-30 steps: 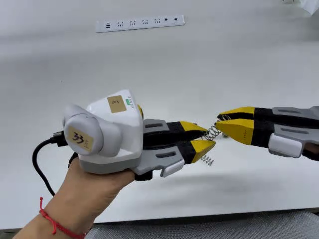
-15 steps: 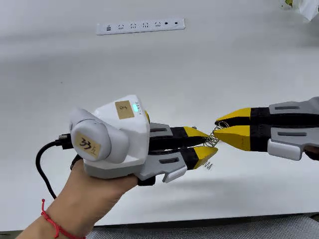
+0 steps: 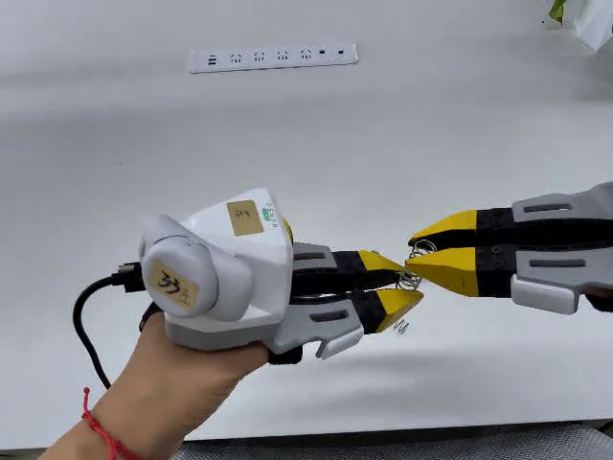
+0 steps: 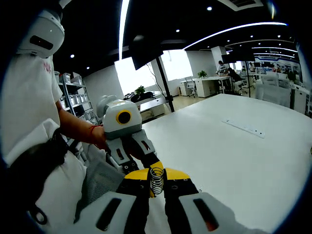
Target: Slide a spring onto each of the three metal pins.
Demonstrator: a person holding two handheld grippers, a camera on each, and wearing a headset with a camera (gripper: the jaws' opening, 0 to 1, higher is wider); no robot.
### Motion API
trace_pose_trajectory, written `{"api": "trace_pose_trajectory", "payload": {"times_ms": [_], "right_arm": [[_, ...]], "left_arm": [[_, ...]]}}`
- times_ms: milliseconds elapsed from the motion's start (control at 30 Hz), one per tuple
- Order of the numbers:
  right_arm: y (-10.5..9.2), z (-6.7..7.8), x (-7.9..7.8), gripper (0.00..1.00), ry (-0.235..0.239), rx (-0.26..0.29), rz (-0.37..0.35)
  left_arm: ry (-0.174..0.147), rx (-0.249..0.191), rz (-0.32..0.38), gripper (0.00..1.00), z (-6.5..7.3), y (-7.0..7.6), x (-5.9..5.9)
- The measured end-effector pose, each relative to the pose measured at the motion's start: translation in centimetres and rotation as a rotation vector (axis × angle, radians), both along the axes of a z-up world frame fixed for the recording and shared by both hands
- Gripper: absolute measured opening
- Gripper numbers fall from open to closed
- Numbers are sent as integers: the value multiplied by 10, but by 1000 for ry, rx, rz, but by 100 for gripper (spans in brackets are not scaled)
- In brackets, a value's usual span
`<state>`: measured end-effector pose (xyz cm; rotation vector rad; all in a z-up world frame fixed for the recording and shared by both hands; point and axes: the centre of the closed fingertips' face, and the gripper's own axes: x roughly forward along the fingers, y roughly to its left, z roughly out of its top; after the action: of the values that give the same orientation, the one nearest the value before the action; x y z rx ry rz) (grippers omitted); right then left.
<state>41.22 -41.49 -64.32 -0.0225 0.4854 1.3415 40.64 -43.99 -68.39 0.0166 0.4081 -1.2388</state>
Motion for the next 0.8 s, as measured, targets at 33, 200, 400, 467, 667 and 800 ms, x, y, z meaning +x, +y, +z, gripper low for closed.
{"api": "trace_pose_trajectory", "payload": {"times_ms": [33, 200, 400, 467, 667, 800], "right_arm": [[0, 0, 0, 12, -2, -3, 3], [2, 0, -1, 12, -11, -13, 12], [3, 0, -2, 12, -29, -25, 27], [4, 1, -3, 12, -31, -28, 31], [2, 1, -3, 12, -44, -40, 43], [1, 1, -3, 12, -48, -47, 49]], "left_arm": [[0, -1, -1, 11, 0, 0, 0], [7, -8, -1, 11, 0, 0, -1], [18, -26, -2, 10, 1, -1, -2], [18, -30, -4, 10, 1, -2, -3], [11, -33, -6, 10, 2, -1, -4], [4, -33, -9, 10, 3, -2, -4]]}}
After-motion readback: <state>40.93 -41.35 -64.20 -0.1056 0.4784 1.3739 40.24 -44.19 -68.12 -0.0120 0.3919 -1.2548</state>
